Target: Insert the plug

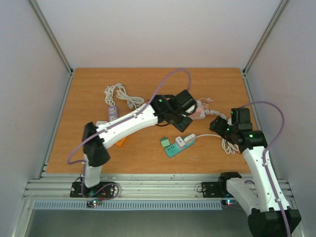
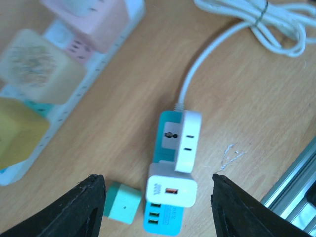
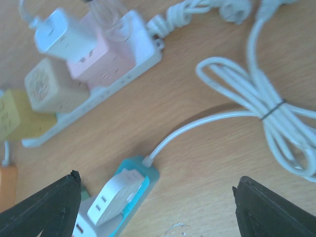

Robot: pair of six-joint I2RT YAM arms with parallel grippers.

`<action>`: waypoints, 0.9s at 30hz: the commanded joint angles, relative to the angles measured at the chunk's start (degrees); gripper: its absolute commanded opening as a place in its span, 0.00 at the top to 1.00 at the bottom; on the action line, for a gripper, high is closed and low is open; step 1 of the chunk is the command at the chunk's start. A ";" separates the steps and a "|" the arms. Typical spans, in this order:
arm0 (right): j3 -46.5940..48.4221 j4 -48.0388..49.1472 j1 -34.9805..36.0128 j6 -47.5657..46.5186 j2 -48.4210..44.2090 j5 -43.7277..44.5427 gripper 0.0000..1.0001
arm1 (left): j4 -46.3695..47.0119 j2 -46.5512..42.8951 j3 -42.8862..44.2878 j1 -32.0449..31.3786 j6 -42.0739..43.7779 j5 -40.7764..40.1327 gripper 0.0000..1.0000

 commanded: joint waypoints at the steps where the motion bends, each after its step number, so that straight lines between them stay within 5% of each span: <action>1: 3.55 1.63 10.93 -1.77 3.01 2.10 0.15 | 9.59 -10.08 -10.85 2.50 -4.81 -5.52 0.39; 6: 8.16 2.33 30.28 -1.32 9.87 15.51 0.14 | 17.36 -24.54 -24.25 3.68 -5.55 -14.89 0.36; 13: 17.17 1.98 45.64 -2.80 30.30 25.04 0.13 | 26.14 -43.15 -39.72 5.22 -5.12 -22.09 0.22; 19: 22.57 4.58 51.01 -4.54 43.79 22.88 0.14 | 25.48 -51.27 -46.03 6.73 -5.81 -26.46 0.04; 27: 25.35 5.02 52.40 -3.19 54.37 21.71 0.21 | 25.68 -56.79 -51.44 8.04 -6.65 -27.01 0.02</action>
